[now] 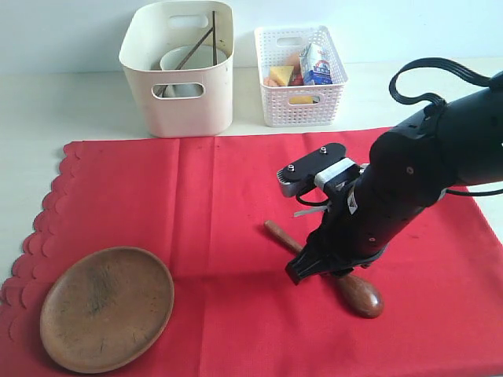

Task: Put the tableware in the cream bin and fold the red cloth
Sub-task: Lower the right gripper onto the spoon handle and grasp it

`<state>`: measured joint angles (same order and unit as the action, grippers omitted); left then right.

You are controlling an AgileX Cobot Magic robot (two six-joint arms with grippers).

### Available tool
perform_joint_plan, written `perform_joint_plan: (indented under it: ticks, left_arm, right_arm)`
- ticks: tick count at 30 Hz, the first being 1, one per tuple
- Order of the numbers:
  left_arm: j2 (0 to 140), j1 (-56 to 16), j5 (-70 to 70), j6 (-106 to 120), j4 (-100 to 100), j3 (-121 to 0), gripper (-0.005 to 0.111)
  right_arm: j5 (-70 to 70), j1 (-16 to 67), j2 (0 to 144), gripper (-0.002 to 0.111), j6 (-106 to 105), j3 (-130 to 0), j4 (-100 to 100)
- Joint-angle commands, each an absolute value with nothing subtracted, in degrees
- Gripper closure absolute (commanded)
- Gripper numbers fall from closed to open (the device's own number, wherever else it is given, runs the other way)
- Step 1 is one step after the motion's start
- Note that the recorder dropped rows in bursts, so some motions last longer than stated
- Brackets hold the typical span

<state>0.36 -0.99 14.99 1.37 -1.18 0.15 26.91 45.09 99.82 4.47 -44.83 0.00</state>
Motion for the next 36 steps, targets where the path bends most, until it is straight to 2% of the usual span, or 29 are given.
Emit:
perform_joint_plan:
  ticks: [1, 12, 21, 36]
  left_arm:
    - [0.0, -1.3, 14.7, 1.3, -1.1, 0.0, 0.104]
    - [0.0, -1.3, 14.7, 1.3, -1.1, 0.0, 0.104]
    - [0.0, -1.3, 14.7, 1.3, -1.1, 0.0, 0.104]
    - [0.0, -1.3, 14.7, 1.3, -1.1, 0.0, 0.104]
  right_arm:
    - [26.0, 45.3, 99.9, 0.068, 4.5, -44.5, -0.4]
    - [25.8, 45.3, 105.2, 0.071, 4.0, -44.5, 0.0]
    - [25.5, 45.3, 105.3, 0.080, 3.9, -44.5, 0.0]
    - [27.2, 45.3, 100.7, 0.082, 2.7, -44.5, 0.0]
